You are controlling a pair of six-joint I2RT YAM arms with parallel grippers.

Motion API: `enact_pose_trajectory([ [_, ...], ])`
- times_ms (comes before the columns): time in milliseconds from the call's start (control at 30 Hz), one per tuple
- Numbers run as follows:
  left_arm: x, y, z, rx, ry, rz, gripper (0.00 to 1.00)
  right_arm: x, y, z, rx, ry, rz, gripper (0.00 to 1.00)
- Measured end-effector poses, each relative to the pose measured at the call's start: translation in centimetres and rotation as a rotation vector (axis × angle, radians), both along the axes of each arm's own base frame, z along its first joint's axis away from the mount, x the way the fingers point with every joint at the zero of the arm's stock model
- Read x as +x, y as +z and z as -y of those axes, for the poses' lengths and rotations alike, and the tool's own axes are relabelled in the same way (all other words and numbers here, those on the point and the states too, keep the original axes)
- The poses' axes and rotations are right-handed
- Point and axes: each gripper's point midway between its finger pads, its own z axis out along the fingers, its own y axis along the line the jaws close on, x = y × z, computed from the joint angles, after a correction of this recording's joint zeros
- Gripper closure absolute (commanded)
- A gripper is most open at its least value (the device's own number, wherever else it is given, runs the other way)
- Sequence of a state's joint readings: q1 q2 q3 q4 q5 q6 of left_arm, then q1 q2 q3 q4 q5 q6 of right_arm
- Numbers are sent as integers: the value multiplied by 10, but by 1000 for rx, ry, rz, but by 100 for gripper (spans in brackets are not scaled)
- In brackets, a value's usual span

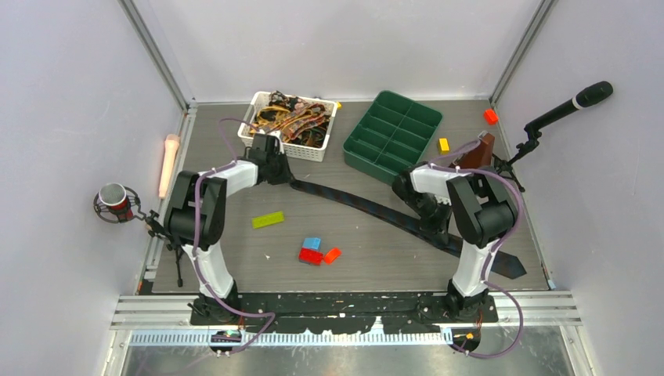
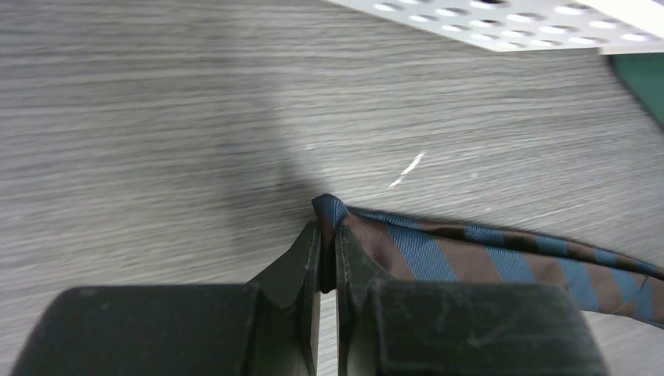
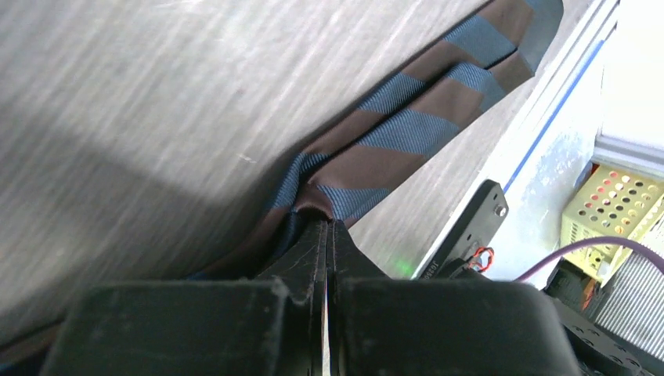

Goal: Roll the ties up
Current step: Roll the tie at the center of the board.

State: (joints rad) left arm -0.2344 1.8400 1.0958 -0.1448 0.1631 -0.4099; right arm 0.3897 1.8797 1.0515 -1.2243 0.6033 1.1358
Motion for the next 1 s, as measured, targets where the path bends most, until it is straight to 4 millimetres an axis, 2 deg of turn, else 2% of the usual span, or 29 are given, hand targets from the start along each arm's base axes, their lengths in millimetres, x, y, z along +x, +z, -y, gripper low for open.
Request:
enact_pose_trajectory([
  [300, 8, -2, 50, -97, -41, 56, 100, -18, 16, 37, -20, -219, 67, 100],
  [500, 10, -2, 64, -127, -55, 74, 100, -25, 29, 49, -35, -295, 133, 100],
  [567, 10, -2, 65, -132, -55, 78, 100, -25, 35, 50, -34, -307, 164, 95],
  [667, 10, -2, 66, -140, -57, 79, 97, -25, 40, 51, -30, -321, 196, 76],
  [733, 10, -2, 66, -141, -57, 80, 95, -27, 41, 51, -30, -321, 192, 68],
  [867, 11, -2, 67, -142, -57, 83, 92, -26, 44, 49, -9, -313, 203, 63],
  [900, 11, -2, 67, -142, -57, 83, 92, -24, 45, 48, 9, -309, 224, 52],
  [1000, 11, -2, 67, -142, -57, 84, 90, -22, 56, 46, 56, -295, 314, 44],
])
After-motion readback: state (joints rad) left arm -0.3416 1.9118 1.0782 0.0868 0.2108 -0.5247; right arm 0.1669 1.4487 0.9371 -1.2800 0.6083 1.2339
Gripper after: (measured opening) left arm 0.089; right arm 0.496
